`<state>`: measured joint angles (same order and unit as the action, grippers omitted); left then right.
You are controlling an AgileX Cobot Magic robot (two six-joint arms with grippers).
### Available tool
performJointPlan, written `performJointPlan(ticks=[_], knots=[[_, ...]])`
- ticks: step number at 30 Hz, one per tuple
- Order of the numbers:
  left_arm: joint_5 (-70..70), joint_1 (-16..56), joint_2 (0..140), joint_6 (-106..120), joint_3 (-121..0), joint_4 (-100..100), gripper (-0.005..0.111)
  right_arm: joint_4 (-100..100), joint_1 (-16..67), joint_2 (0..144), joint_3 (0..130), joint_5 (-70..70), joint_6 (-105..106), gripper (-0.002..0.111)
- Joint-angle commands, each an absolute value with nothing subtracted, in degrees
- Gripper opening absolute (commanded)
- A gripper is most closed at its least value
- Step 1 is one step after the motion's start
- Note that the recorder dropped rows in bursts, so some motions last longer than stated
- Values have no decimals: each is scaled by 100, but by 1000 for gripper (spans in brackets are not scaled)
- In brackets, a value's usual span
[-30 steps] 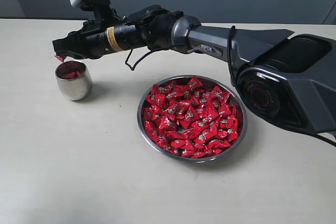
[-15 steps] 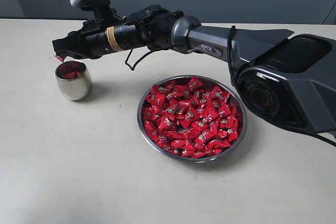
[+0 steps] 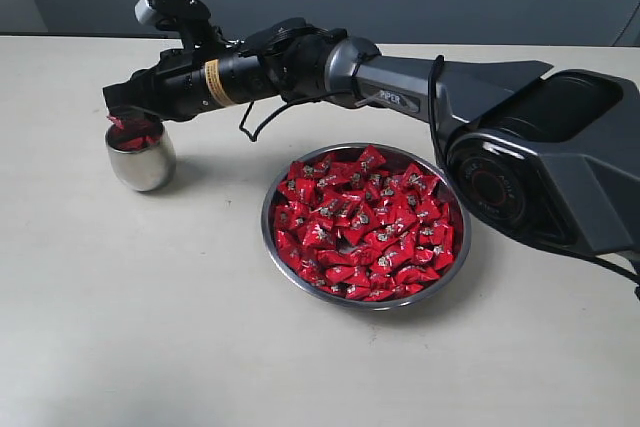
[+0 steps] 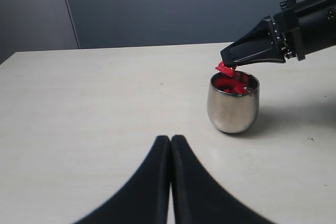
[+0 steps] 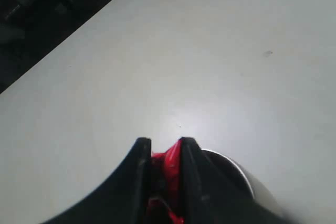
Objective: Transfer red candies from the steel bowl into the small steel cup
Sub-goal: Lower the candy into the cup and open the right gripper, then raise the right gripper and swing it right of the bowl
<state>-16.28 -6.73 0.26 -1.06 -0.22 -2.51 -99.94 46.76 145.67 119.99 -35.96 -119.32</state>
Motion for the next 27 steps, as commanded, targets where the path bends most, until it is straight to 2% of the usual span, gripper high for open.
performJointPlan(ticks=[1, 3, 7, 27], knots=[[-1631, -677, 0, -113, 0, -257, 0, -9995, 4668, 14556, 12011, -3669, -12066, -1], [-1631, -677, 0, -113, 0, -257, 0, -9995, 4668, 14556, 12011, -3671, -12066, 1], [-1631, -677, 0, -113, 0, -257, 0, -9995, 4668, 14556, 12011, -3696, -12066, 35], [-1631, -677, 0, -113, 0, -257, 0, -9995, 4402, 14156, 12011, -3830, -12066, 33]])
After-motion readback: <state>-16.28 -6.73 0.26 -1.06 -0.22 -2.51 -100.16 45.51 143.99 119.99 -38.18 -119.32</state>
